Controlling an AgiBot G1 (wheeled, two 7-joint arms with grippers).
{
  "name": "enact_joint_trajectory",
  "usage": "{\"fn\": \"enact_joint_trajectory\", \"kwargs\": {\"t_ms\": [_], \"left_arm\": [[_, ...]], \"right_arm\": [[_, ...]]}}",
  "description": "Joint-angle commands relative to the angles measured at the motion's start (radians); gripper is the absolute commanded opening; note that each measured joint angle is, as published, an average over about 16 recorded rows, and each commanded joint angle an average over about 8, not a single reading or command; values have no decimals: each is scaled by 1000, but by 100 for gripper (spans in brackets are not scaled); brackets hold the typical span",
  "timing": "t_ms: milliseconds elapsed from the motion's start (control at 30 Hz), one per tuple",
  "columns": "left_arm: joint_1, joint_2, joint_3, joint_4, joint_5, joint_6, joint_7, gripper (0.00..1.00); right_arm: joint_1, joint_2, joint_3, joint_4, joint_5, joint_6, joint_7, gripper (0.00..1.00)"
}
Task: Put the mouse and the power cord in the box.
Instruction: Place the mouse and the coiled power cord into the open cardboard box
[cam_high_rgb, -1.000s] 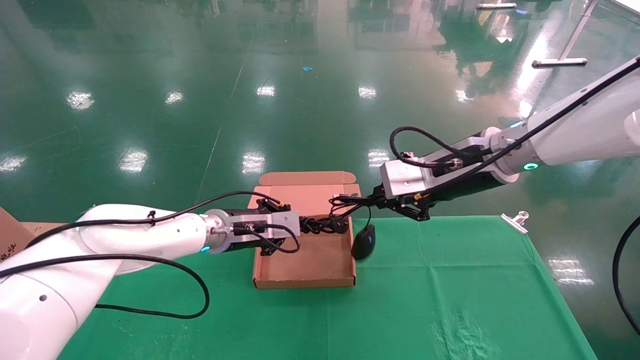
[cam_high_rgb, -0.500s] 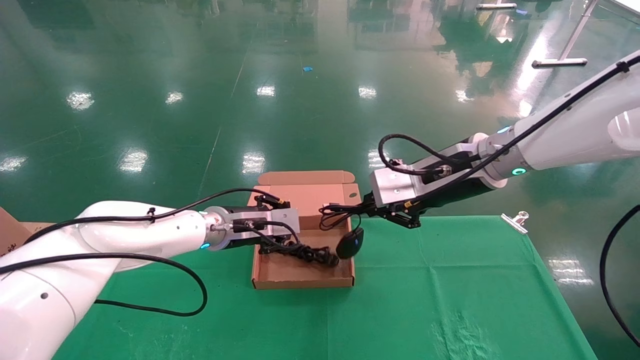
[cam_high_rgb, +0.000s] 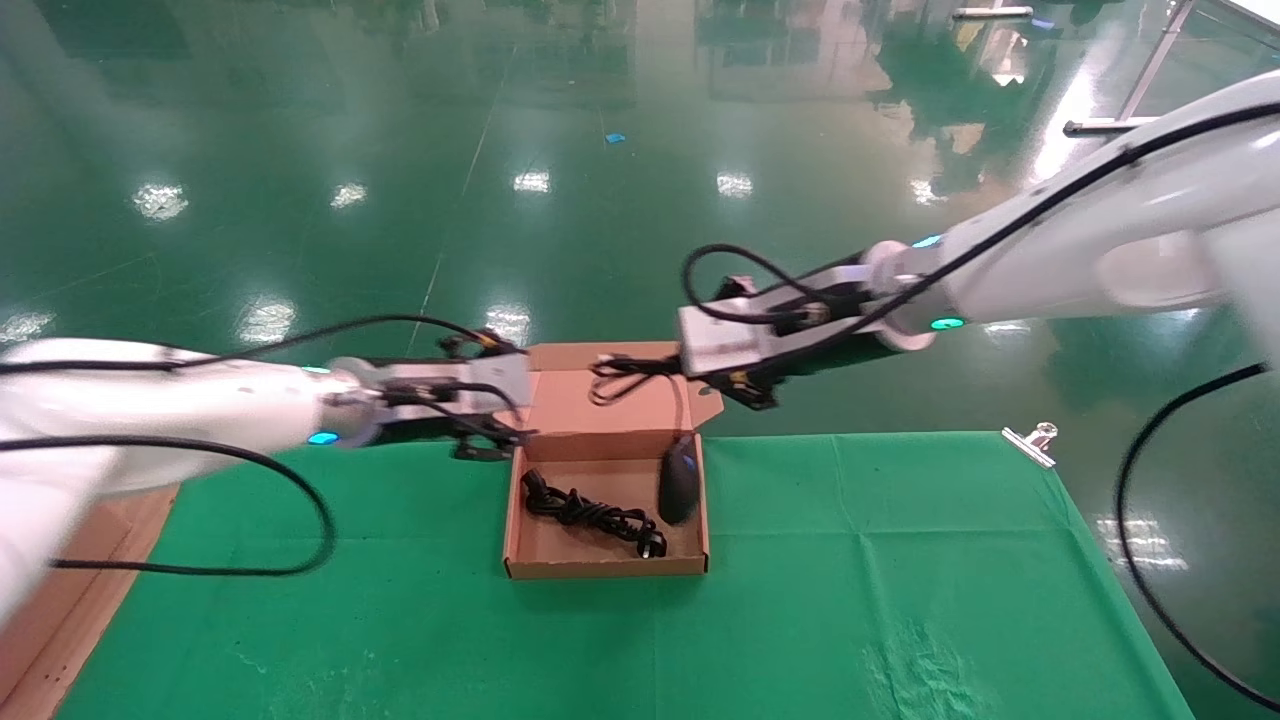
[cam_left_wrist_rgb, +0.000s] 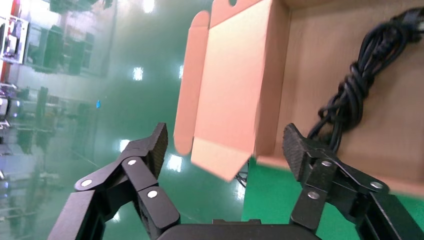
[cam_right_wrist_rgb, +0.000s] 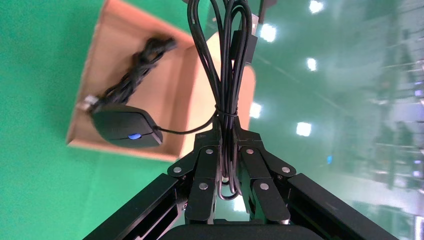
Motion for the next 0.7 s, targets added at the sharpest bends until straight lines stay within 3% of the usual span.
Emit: {"fn": "enact_joint_trajectory", "kwargs": {"t_ms": [33, 400, 700], "left_arm": [[-15, -27, -17, 16, -24, 34, 24, 100], [-28, -120, -54, 67, -76, 118, 124, 100], [-26, -132, -76, 101, -108, 146, 159, 100]], "right_arm": [[-22, -3, -2, 42, 9, 41, 15, 0], [-132, -8, -168, 235, 30, 253, 130, 0], [-164, -7, -307, 290, 61, 339, 198, 2]]}}
